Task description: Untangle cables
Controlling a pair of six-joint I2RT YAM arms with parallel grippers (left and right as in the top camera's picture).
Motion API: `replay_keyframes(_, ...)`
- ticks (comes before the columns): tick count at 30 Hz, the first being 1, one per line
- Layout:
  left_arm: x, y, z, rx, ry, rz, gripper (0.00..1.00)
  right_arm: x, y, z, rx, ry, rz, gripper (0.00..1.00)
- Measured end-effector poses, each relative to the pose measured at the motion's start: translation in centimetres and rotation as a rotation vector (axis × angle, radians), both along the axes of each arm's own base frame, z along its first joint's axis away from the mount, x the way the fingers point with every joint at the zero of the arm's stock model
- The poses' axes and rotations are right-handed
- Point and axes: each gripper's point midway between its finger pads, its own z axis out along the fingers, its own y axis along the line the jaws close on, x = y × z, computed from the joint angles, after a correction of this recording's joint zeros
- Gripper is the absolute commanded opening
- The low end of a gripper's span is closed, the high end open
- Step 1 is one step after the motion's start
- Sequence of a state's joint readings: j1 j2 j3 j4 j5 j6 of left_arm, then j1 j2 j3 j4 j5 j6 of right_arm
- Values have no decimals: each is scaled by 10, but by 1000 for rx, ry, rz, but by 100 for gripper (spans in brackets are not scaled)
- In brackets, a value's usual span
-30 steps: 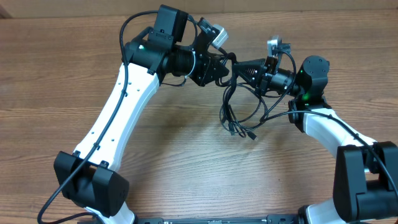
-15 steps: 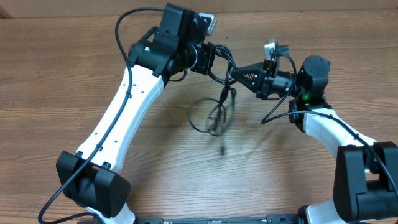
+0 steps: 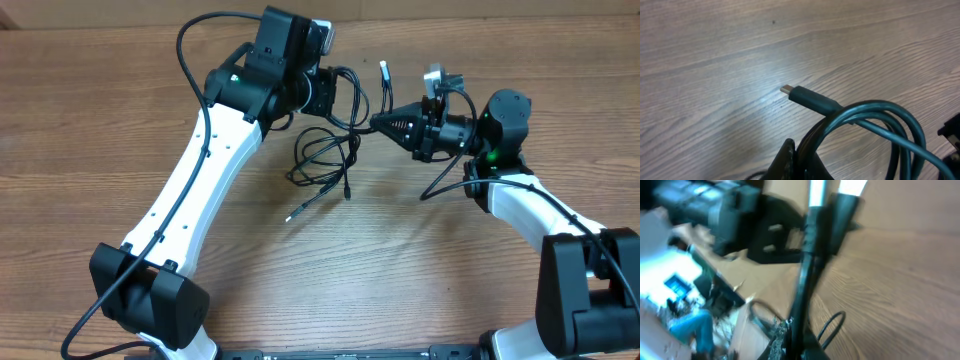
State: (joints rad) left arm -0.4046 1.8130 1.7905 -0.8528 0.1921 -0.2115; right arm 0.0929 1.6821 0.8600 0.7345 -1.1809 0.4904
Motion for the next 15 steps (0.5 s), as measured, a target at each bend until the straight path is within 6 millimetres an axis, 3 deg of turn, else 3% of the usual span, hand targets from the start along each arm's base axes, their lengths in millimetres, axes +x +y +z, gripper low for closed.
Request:
replay_keyframes(3, -4, 0, -2, 2, 14, -16, 4, 16, -7, -18, 0, 176, -108, 4)
replay_keyframes(8, -12, -13, 0, -26, 11, -124, 4, 36, -26, -55, -8, 463, -309, 36)
replay_keyframes(9, -13, -14, 1, -31, 11, -137, 4, 40, -29, -56, -5, 471, -333, 48)
replay_keyframes(11, -15, -16, 1, -34, 11, -153, 4, 43, -32, -53, -3, 439, -345, 57)
replay_keyframes(15, -16, -16, 1, -41, 11, -168, 4, 45, -30, -39, 3, 338, -326, 59)
